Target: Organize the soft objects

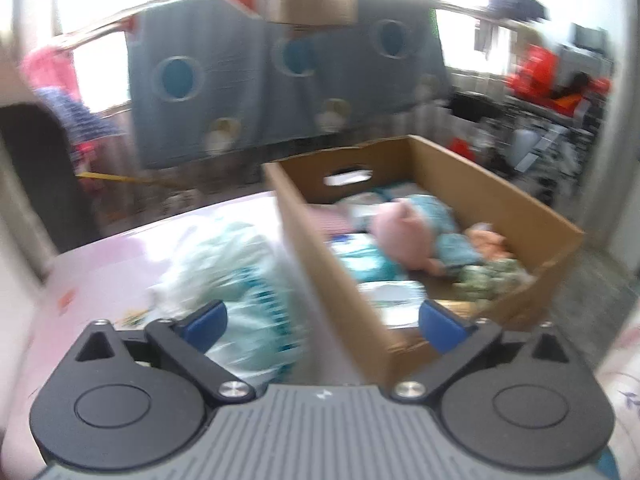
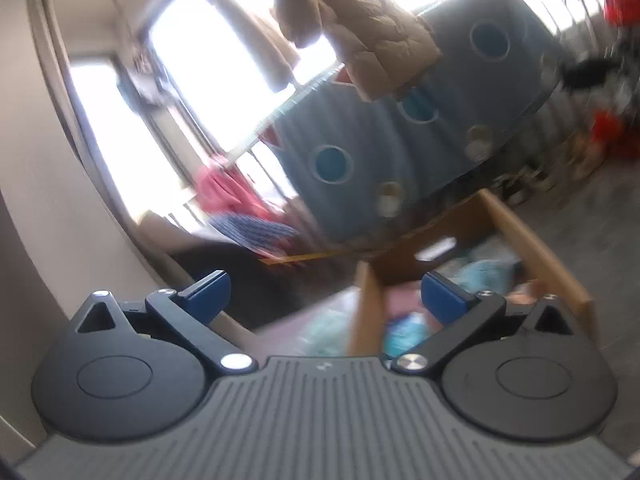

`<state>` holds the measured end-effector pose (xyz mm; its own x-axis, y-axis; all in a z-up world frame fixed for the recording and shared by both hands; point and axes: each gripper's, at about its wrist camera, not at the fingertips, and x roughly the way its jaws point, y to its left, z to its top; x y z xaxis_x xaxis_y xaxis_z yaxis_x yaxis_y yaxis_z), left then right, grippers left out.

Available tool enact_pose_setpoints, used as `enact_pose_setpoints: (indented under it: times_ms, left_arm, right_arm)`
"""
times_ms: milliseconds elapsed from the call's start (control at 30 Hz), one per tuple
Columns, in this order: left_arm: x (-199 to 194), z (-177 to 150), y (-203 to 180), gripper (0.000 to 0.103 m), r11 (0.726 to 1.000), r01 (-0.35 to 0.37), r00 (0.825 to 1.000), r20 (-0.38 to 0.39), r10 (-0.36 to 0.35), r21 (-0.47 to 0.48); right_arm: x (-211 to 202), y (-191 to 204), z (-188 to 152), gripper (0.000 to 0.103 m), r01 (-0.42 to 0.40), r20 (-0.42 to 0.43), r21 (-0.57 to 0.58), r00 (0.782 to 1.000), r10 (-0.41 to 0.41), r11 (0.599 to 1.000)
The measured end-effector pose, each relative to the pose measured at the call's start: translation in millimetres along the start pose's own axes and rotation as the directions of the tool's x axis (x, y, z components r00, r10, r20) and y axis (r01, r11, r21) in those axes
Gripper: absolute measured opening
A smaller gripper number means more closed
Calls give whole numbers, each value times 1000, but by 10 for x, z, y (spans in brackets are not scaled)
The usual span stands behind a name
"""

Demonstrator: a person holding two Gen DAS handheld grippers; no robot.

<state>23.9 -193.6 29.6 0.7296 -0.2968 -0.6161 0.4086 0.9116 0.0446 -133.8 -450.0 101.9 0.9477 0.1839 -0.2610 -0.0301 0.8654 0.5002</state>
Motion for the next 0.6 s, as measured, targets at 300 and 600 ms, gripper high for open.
enact_pose_setpoints:
  times_ms: [300,600]
  left_arm:
    - [-170,-143,323,103,975,-211,977,-31,209,-74]
    - [-221,-239,193,103,974,-227,969,-108,223,-27]
  right_arm:
    - [427,479,-713,102,305,-104,-369,925,-365,878]
    - [617,627,-963,102,392,-72,-456,879,-472,799]
